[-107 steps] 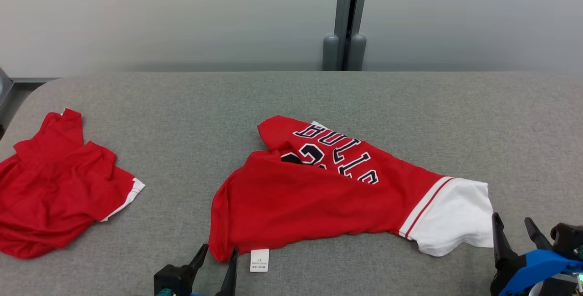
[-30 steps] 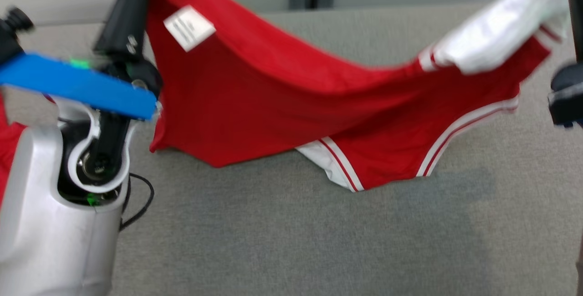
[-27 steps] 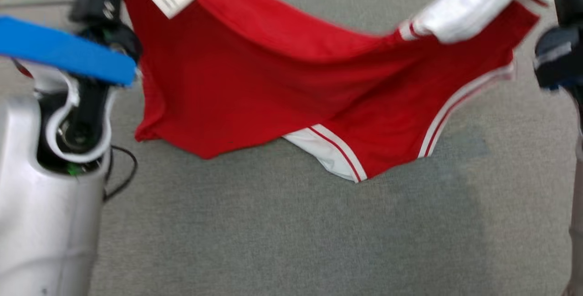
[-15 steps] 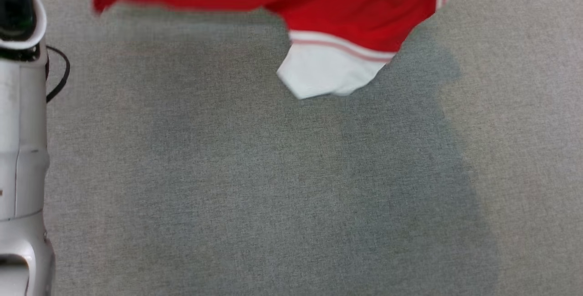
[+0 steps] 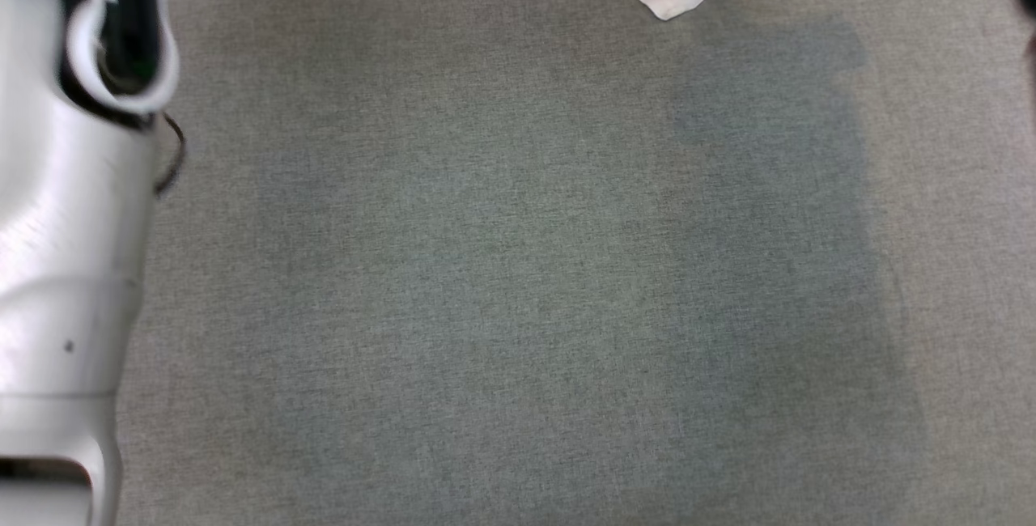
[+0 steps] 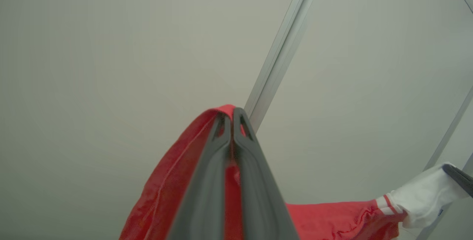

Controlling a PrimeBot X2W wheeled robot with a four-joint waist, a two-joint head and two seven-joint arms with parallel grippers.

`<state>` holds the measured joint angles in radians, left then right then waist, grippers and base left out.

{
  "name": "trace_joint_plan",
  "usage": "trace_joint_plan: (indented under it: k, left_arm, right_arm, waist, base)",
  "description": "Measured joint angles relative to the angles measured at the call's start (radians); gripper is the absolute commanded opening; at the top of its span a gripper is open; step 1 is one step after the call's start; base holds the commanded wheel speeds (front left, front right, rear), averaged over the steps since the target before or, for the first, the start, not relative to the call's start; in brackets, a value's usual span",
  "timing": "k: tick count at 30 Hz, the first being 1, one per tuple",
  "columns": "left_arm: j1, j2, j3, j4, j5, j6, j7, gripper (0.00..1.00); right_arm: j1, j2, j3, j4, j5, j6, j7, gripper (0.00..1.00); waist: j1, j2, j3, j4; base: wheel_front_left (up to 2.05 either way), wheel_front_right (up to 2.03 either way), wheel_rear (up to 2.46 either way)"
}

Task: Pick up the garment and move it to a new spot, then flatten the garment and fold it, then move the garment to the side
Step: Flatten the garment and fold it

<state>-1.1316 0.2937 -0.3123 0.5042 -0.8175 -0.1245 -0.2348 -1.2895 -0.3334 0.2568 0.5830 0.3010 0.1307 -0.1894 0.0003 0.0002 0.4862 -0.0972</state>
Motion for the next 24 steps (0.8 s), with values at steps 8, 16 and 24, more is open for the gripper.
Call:
trace_joint_plan:
  k: [8, 16, 24]
  left_arm:
    - [0.289, 0.052, -0.157, -0.026, -0.043, -0.002, -0.022, 0.00]
    - [0.621, 0.036, -0.156, -0.073, -0.105, 0.003, -0.027, 0.00]
    - [0.848, 0.020, -0.177, -0.157, -0.107, 0.061, -0.024, 0.00]
  right_arm:
    - [0.404, -0.052, 0.059, -0.115, 0.236, 0.000, 0.240, 0.00]
    - [0.908, -0.048, -0.191, -0.393, 0.254, 0.000, 0.481, 0.00]
    - [1.255, 0.197, -0.436, -0.727, 0.094, 0.000, 0.723, 0.00]
  waist:
    - [-0.0003, 0.0000, -0.042, 0.028]
    - [-0.0007, -0.0005, -0.168, 0.072]
    - [-0.0006, -0.0005, -0.263, 0.088]
  base:
    - [0.00, 0.00, 0.00]
    - [0.00, 0.00, 0.00]
    - [0.00, 0.00, 0.00]
